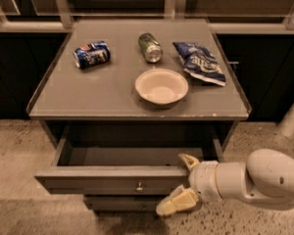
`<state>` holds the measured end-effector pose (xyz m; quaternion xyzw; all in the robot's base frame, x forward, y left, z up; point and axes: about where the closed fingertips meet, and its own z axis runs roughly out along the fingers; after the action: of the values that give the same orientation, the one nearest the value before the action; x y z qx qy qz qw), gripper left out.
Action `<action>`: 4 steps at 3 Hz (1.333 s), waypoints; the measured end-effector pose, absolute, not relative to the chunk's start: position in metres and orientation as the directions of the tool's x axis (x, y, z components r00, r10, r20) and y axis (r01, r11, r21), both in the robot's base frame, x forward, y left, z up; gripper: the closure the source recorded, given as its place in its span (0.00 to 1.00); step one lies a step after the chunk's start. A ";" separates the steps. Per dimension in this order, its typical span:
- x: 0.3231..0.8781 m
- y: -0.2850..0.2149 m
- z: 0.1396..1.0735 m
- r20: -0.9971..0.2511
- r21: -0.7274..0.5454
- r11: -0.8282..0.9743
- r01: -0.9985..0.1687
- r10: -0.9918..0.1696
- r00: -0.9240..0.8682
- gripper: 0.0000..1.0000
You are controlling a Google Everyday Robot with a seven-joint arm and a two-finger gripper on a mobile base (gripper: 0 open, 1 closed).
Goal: Open top drawer
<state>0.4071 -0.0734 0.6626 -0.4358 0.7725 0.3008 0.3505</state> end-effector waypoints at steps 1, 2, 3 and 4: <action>0.374 -0.081 0.669 -0.794 0.181 0.469 -0.864 -0.449 -0.410 0.00; 0.374 -0.081 0.669 -0.794 0.181 0.469 -0.864 -0.449 -0.410 0.00; 0.382 -0.084 0.675 -0.816 0.163 0.462 -0.872 -0.433 -0.382 0.00; 0.395 -0.092 0.706 -0.845 0.056 0.495 -0.867 -0.440 -0.306 0.00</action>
Offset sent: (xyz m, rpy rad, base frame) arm -0.2280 -0.0586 0.0179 0.0014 0.1643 -0.2299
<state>0.3953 -0.0920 0.7059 -0.4277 0.7638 0.2635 0.4053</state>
